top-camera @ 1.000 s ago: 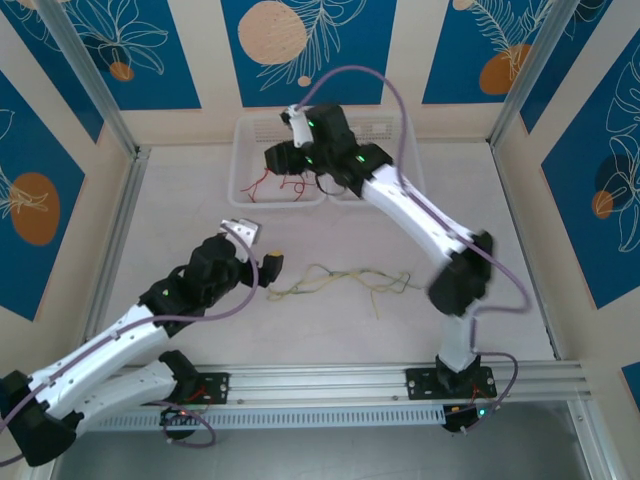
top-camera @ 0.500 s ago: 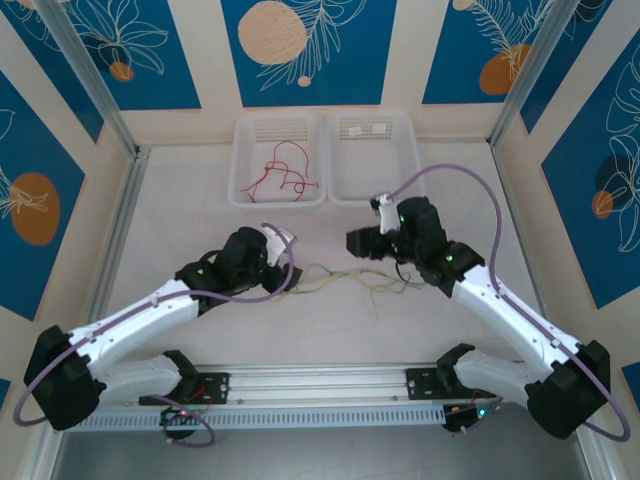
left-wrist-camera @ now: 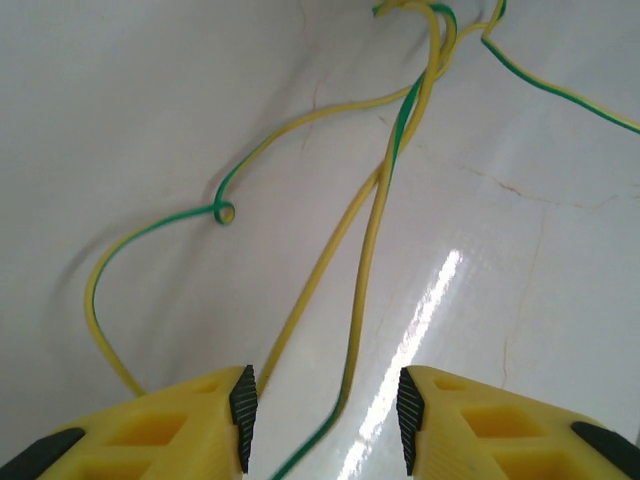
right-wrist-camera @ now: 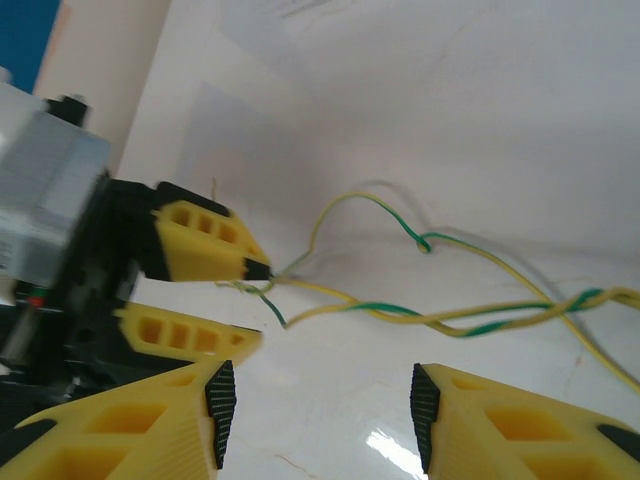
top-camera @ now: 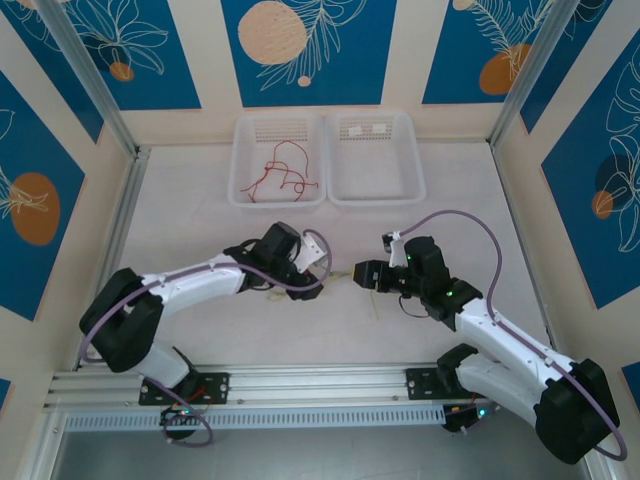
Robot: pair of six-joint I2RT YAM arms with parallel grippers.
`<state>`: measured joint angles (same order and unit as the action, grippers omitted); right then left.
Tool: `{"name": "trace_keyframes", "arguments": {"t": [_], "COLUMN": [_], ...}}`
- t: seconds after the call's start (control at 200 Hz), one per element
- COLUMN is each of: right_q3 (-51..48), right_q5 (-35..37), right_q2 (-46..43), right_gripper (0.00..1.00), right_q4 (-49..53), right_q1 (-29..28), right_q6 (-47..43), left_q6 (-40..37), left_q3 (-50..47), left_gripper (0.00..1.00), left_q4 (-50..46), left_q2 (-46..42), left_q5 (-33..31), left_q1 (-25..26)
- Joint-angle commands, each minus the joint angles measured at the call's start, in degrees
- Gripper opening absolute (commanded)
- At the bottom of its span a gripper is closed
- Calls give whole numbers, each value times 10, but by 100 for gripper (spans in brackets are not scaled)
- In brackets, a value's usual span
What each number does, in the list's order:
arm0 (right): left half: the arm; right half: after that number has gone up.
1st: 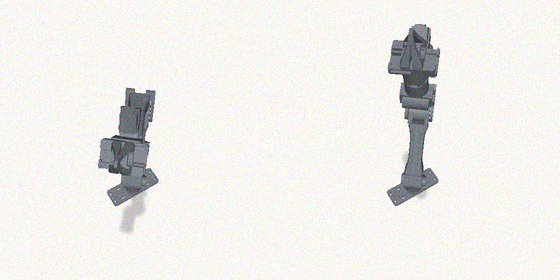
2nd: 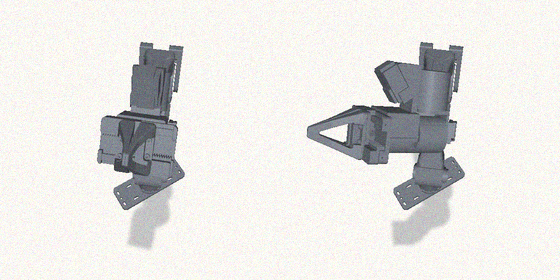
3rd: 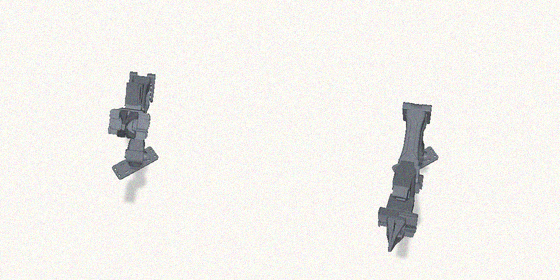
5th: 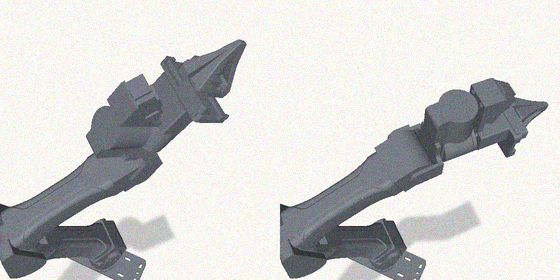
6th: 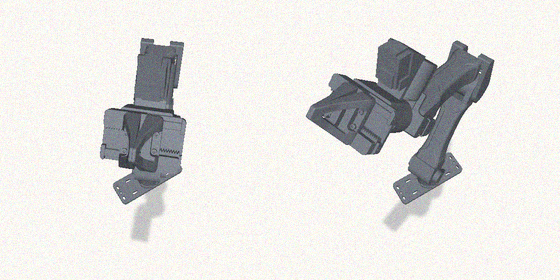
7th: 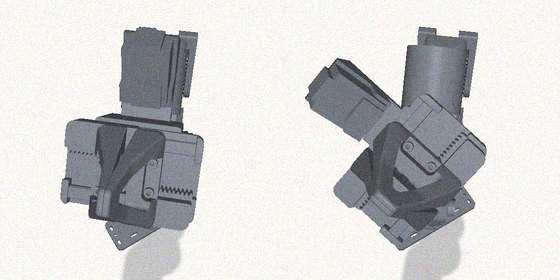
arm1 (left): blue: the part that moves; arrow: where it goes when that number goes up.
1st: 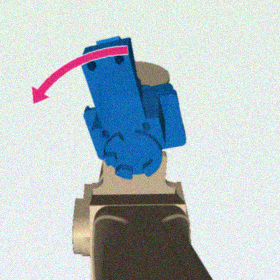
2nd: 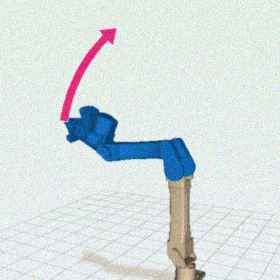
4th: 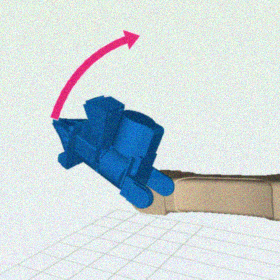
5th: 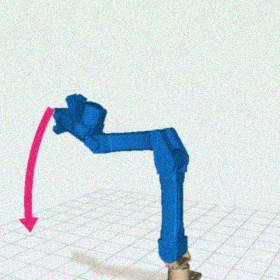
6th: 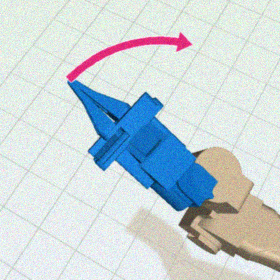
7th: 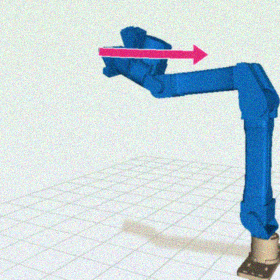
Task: Untangle the cables
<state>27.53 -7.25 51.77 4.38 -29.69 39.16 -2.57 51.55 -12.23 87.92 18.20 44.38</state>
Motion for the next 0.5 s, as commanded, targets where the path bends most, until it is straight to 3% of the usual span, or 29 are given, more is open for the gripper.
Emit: {"name": "trace_keyframes", "arguments": {"t": [0.0, 0.06, 0.17, 0.225, 0.3, 0.365, 0.49], "right_q3": [14, 18, 23, 22, 18, 14, 8], "right_q5": [-10, -3, 6, 11, 17, 23, 22], "right_q2": [-22, -30, -45, -53, -60, -63, -62], "right_gripper": [52, 52, 52, 52, 52, 52, 52], "right_q4": [-26, -20, -5, -2, 2, 6, 0], "right_q1": [-4, -3, -4, -4, -4, -4, -3], "right_q6": [19, 17, 13, 12, 13, 16, 20], "left_q6": [-59, -68, -84, -88, -87, -85, -83], "left_q3": [30, 42, 75, 75, 75, 73, 75], "left_gripper": [43, 39, 19, 16, 5, 0, 0], "left_q4": [0, -1, -34, -33, -29, -28, -38], "left_q2": [23, 46, 90, 99, 98, 86, 59], "left_q5": [24, 41, 65, 78, 84, 80, 83], "left_q1": [-5, -10, -11, -13, -15, -17, -18]}}
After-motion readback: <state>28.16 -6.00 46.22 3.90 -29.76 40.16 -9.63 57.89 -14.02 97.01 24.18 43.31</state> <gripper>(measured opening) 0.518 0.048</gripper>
